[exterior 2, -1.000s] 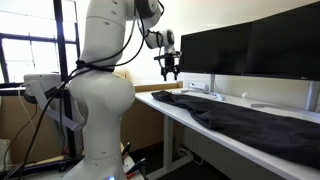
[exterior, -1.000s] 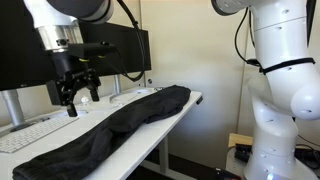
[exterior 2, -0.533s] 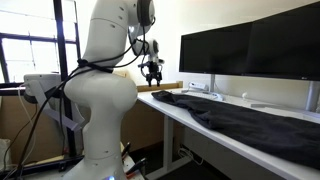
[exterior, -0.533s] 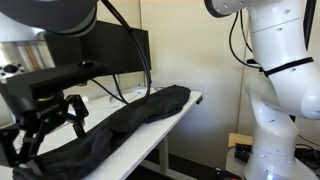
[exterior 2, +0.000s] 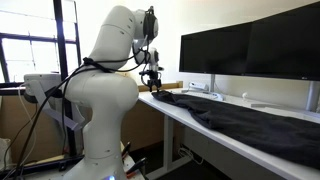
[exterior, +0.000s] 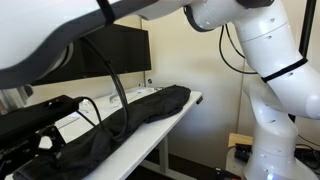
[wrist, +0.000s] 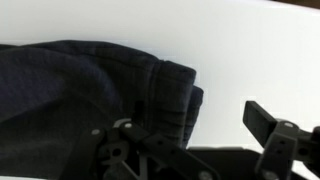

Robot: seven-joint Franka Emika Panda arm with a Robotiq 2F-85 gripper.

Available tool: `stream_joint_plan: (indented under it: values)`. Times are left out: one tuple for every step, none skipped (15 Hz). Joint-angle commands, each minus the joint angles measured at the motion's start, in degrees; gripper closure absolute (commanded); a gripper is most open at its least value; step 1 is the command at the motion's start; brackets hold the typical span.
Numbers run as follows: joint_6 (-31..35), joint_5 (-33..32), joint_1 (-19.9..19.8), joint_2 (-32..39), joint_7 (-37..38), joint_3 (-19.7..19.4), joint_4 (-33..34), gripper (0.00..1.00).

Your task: Fold the trousers on the table.

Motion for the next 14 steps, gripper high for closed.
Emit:
stream_joint_plan:
  values:
    - [-0.93, -0.6, 2.99, 2.66, 2.37, -2.25, 3.41, 0.0]
    - [-1.3, -0.01, 3.3, 2.29, 3.32, -2.91, 2.87, 0.03]
    - [-1.36, 0.21, 3.53, 2.21, 4.0, -3.52, 2.61, 0.02]
    - [-1.38, 0.51, 3.41, 1.52, 4.64, -4.1, 1.64, 0.01]
    - [-1.84, 0.51, 3.41, 1.13, 5.58, -4.58, 1.24, 0.01]
    - [-2.07, 0.36, 3.2, 0.57, 6.49, -5.05, 0.68, 0.0]
    - [-2.39, 0.33, 3.07, 0.2, 7.33, -5.44, 0.31, 0.0]
    - [-3.03, 0.3, 2.96, -0.03, 7.96, -5.78, 0.14, 0.0]
    - [-3.96, 0.26, 2.92, -0.03, 8.37, -6.05, 0.3, 0.0]
    - [-4.85, 0.7, 2.64, 0.18, 8.01, -6.05, 0.32, 0.14]
    - [-5.5, 0.8, 2.52, 0.41, 7.96, -6.12, 0.43, 0.26]
    - [-6.32, 1.13, 2.39, 0.91, 7.63, -6.0, 0.75, 0.33]
    - [-7.02, 1.52, 2.22, 1.16, 7.15, -5.88, 0.96, 0.4]
    - [-7.54, 2.04, 2.06, 1.53, 6.6, -5.67, 1.16, 0.47]
